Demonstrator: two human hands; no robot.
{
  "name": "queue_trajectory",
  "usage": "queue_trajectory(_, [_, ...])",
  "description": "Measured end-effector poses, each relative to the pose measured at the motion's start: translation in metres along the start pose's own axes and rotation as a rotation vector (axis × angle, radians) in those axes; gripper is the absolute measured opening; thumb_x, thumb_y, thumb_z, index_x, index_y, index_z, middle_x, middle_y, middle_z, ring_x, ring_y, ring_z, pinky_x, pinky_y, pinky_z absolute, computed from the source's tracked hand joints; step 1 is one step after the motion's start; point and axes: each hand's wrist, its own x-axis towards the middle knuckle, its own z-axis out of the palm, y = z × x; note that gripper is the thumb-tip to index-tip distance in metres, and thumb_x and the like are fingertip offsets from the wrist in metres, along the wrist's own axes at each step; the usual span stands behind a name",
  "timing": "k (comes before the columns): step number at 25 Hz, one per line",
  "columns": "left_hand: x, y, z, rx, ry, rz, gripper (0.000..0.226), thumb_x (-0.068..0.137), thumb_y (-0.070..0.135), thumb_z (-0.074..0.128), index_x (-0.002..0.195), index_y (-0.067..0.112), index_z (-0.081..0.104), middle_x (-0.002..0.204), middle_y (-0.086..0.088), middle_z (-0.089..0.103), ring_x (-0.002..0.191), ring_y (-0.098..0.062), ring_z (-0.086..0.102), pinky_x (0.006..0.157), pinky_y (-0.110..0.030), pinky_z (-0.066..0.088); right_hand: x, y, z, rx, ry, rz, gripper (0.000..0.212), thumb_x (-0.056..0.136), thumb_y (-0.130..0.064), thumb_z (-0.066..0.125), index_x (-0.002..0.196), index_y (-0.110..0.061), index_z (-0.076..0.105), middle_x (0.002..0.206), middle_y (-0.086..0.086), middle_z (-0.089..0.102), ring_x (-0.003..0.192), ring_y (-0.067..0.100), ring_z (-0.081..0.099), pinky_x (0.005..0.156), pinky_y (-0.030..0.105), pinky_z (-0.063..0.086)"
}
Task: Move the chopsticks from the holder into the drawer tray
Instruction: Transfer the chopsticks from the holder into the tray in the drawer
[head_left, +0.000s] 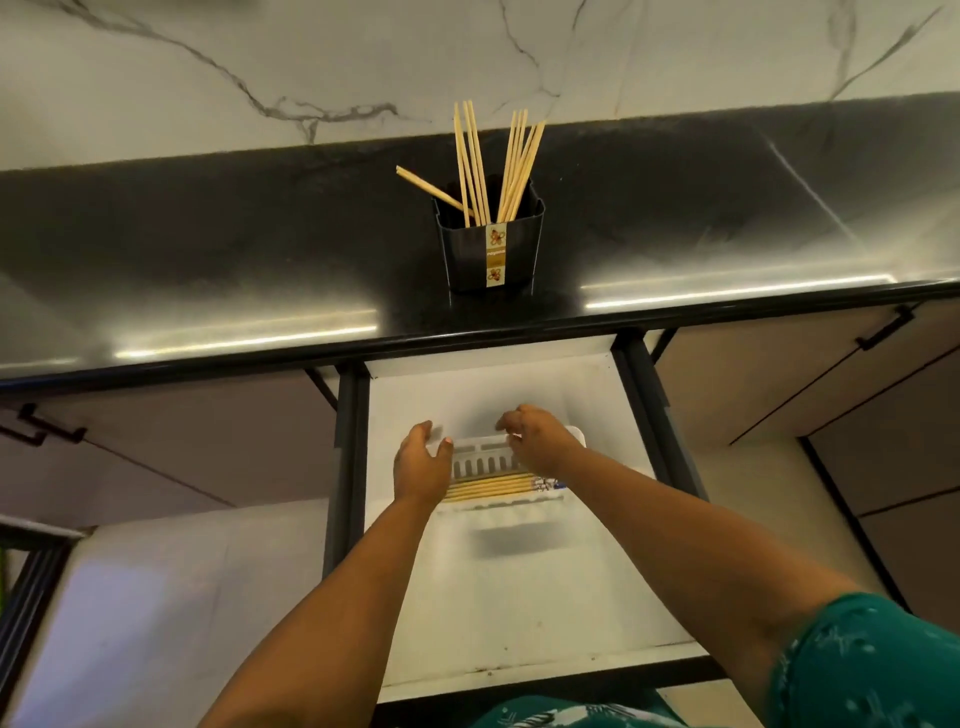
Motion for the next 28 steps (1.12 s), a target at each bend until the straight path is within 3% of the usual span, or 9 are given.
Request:
queue_trajectory(5, [0.004,0.088,-0.022,0.049,0.027,0.307,0.030,0.092,0.024,0.058,0.121,0.018,0.056,0.124,-0.005,0.060,0.118,-0.023,0.054,0.096,-0.035,0.046,0.003,-0.044,-0.080,0.115,0.266,-0.081,0.020,0.091,-0.009,0.054,0.110,-0.010,0.059,0.090,0.005,0.060,0.081,0.019,0.056,0.073,0.025,0.042])
queue_trajectory(8, [0.011,0.152,-0.045,0.130,0.095,0.489,0.012,0.091,0.028,0.056,0.096,0.020,0.064,0.101,-0.003,0.067,0.102,-0.024,0.059,0.087,-0.041,0.049,0.016,-0.069,-0.136,0.172,0.390,-0.148,0.017,0.087,-0.011,0.059,0.104,-0.010,0.056,0.075,-0.002,0.054,0.070,0.016,0.052,0.068,0.027,0.039])
queue_trajectory(12, [0.018,0.225,-0.060,0.165,0.176,0.560,0.029,0.091,0.043,0.052,0.074,0.020,0.060,0.076,0.000,0.063,0.087,-0.026,0.060,0.072,-0.037,0.046,0.039,-0.092,-0.189,0.236,0.498,-0.153,0.010,0.092,-0.025,0.056,0.090,-0.015,0.059,0.076,-0.004,0.057,0.066,0.009,0.052,0.062,0.024,0.038])
queue_trajectory(14, [0.025,0.248,-0.060,0.111,0.151,0.531,0.013,0.093,0.027,0.051,0.093,0.021,0.062,0.090,-0.003,0.065,0.098,-0.027,0.059,0.078,-0.037,0.046,0.054,-0.093,-0.207,0.232,0.537,-0.141,0.011,0.091,-0.024,0.056,0.085,-0.016,0.061,0.078,-0.004,0.058,0.070,0.008,0.054,0.063,0.025,0.044])
queue_trajectory(15, [0.029,0.258,-0.058,0.060,0.104,0.494,0.026,0.091,0.016,0.052,0.116,0.021,0.057,0.106,-0.005,0.064,0.110,-0.025,0.056,0.086,-0.037,0.047,0.063,-0.090,-0.215,0.233,0.533,-0.140,0.006,0.088,-0.017,0.057,0.088,-0.016,0.062,0.085,-0.003,0.059,0.076,0.010,0.056,0.067,0.025,0.046])
queue_trajectory(17, [0.039,0.271,-0.055,-0.001,0.019,0.430,0.064,0.087,0.004,0.052,0.145,0.021,0.030,0.131,-0.007,0.055,0.124,-0.023,0.047,0.099,-0.041,0.044,0.083,-0.076,-0.230,0.231,0.501,-0.113,0.025,0.080,-0.005,0.058,0.101,-0.018,0.062,0.100,-0.001,0.057,0.089,0.013,0.056,0.073,0.025,0.044])
queue_trajectory(21, [0.077,0.277,-0.046,-0.027,0.037,0.413,0.073,0.087,0.008,0.056,0.149,0.022,0.020,0.137,-0.005,0.052,0.131,-0.025,0.042,0.106,-0.047,0.038,0.137,-0.035,-0.249,0.400,0.541,0.163,0.034,0.083,-0.023,0.067,0.115,-0.015,0.060,0.094,-0.004,0.059,0.095,0.016,0.061,0.077,0.026,0.047])
queue_trajectory(25, [0.117,0.278,-0.029,0.013,0.106,0.449,0.071,0.089,0.018,0.059,0.148,0.022,0.022,0.138,-0.003,0.052,0.131,-0.026,0.042,0.107,-0.048,0.037,0.199,-0.007,-0.252,0.418,0.511,0.396,0.067,0.073,-0.062,0.068,0.123,-0.019,0.060,0.126,0.006,0.055,0.121,0.027,0.048,0.100,0.044,0.045])
queue_trajectory(28, [0.130,0.279,-0.023,0.129,0.139,0.525,0.072,0.088,0.023,0.061,0.148,0.021,0.022,0.138,-0.003,0.051,0.129,-0.027,0.042,0.106,-0.046,0.035,0.229,-0.010,-0.249,0.637,0.459,0.397,0.059,0.072,-0.056,0.073,0.115,-0.017,0.065,0.111,0.003,0.065,0.113,0.024,0.057,0.093,0.041,0.049])
